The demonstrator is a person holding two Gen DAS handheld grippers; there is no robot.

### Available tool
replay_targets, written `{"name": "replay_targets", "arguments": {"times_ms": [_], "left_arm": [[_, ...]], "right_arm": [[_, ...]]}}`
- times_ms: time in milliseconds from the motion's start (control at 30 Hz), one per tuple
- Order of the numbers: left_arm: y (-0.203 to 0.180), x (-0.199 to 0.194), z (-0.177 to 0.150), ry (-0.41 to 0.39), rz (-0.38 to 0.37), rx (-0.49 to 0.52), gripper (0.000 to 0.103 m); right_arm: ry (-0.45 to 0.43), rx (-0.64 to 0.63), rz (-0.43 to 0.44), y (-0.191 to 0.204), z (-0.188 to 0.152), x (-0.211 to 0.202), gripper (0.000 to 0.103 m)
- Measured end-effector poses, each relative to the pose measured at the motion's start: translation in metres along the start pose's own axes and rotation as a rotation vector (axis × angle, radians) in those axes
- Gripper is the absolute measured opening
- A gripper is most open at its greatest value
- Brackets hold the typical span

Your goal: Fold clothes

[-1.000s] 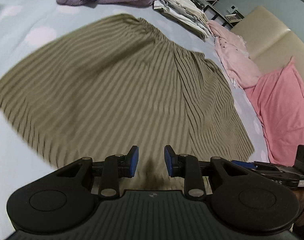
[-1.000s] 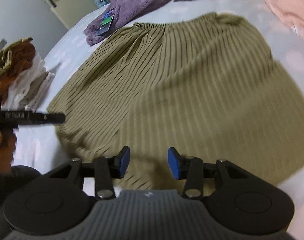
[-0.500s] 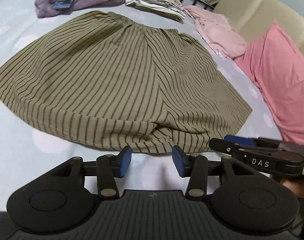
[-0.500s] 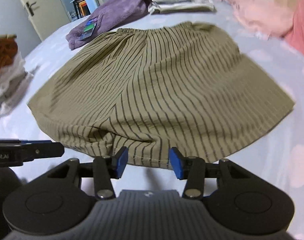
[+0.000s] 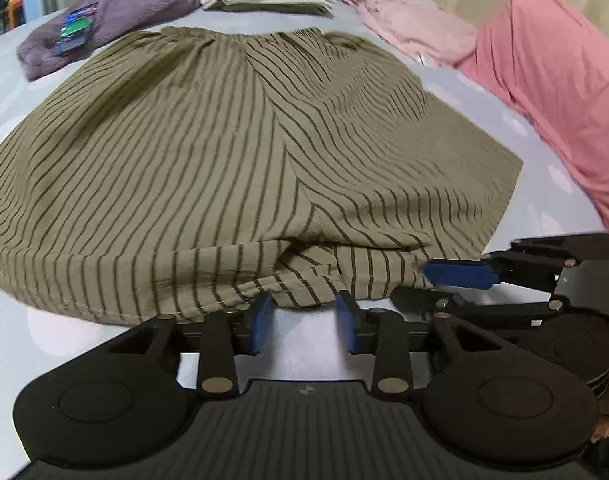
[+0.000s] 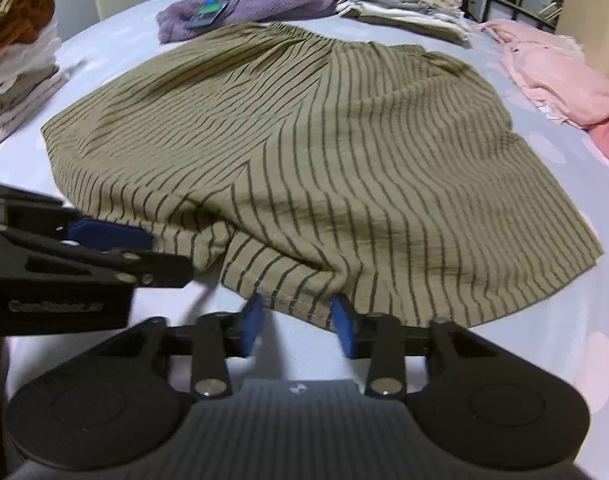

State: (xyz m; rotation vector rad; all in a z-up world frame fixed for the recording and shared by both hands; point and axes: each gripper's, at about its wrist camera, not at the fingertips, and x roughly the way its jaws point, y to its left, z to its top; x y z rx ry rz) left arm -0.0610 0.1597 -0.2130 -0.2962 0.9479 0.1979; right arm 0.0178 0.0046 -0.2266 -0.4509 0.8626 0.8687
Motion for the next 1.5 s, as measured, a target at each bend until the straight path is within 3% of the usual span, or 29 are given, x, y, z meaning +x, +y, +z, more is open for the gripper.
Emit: {"name": "replay_targets", "arguments": {"times_ms": [33,100,367,567,633,700,767,1000,1167,1233,1333,1367,1433,1467,1500], "left_arm": [[0.0,0.003,0.0,0.014,0.003,0.01,0.021],[0.001,0.007,-0.001,0.035,0.009,0.013,0.002],[0.007,-0.014,-0.004,0.056,0.029,0.015,0.0],[0.005,-0.042,-0.012,0.068,-0.009,0.004,0.0],[0.009,-0.035,-0.01,0.076,-0.039,-0.049,0.002],[0.014,-0.026,-0.008,0.085,-0.083,-0.127,0.019],[0.025,-0.017,-0.005,0.084,-0.119,-0.244,0.026],[0.036,0.003,-0.003,0.059,-0.108,-0.439,0.032],[0.038,0.009,-0.004,0.024,-0.183,-0.57,0.034],[0.041,0.014,-0.006,0.03,-0.214,-0.64,0.042],[0.044,0.021,-0.01,0.02,-0.21,-0.715,0.042],[0.045,0.022,-0.01,0.011,-0.215,-0.728,0.039],[0.044,0.024,-0.008,0.029,-0.195,-0.694,0.008],[0.042,0.026,-0.006,0.051,-0.175,-0.658,0.0],[0.04,0.025,-0.006,0.057,-0.153,-0.626,0.0]], "right_arm": [[0.003,-0.01,0.0,0.001,0.0,0.002,0.017],[0.0,-0.021,0.001,0.002,-0.001,0.003,0.005],[-0.009,0.037,0.047,-0.006,0.0,-0.018,0.001],[0.076,0.072,0.126,-0.007,-0.007,-0.043,0.0],[0.113,0.059,0.124,-0.005,-0.01,-0.04,0.001],[0.133,0.054,0.094,-0.004,-0.011,-0.033,0.007],[0.107,0.061,0.099,-0.003,-0.011,-0.034,0.007],[0.074,0.079,0.092,-0.004,-0.012,-0.033,0.012],[0.076,0.091,0.093,-0.007,-0.012,-0.03,0.012],[0.078,0.093,0.093,-0.007,-0.012,-0.029,0.012],[0.079,0.093,0.093,-0.007,-0.012,-0.028,0.012],[0.079,0.091,0.093,-0.007,-0.012,-0.027,0.012],[0.079,0.09,0.093,-0.007,-0.012,-0.027,0.012],[0.079,0.091,0.094,-0.008,-0.012,-0.027,0.012],[0.078,0.094,0.095,-0.008,-0.012,-0.027,0.014]]}}
